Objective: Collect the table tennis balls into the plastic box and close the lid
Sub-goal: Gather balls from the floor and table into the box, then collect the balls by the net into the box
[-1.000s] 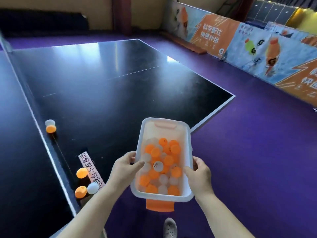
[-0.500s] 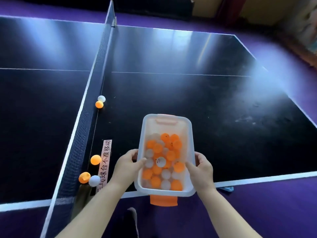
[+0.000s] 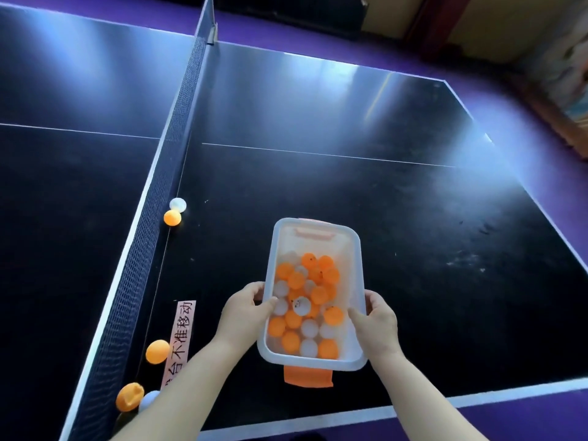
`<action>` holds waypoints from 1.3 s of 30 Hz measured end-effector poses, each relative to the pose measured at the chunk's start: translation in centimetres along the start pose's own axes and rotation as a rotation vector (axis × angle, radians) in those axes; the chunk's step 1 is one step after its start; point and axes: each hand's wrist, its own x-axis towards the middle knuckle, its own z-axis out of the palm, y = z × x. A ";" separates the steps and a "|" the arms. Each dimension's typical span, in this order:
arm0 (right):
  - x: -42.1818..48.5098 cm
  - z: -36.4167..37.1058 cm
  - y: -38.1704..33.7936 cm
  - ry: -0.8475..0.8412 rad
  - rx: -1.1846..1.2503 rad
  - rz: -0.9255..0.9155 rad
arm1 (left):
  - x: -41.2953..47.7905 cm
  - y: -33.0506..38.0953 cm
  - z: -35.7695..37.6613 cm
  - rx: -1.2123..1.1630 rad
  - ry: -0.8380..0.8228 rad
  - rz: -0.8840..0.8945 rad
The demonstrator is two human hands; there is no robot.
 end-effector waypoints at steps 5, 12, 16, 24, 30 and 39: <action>2.1 1.2 -1.3 0.116 -0.189 0.039 | 1.9 0.4 -1.2 0.062 -0.043 -0.052; 8.2 7.3 -9.6 0.170 -0.287 -0.653 | 7.6 1.2 -6.2 0.278 0.374 0.000; 11.8 13.4 -14.0 -0.024 -0.251 -0.761 | 13.0 1.0 -9.7 0.558 0.512 0.037; 17.6 27.7 -18.6 -0.467 -0.508 -0.693 | 20.7 -2.6 -12.0 0.951 0.474 -0.125; 19.5 34.9 -19.0 -0.677 -0.736 -0.711 | 20.3 -4.6 -12.1 1.077 0.517 -0.142; 19.0 37.2 -17.6 -0.687 -0.940 -0.905 | 19.8 -7.5 -11.9 1.105 0.639 0.052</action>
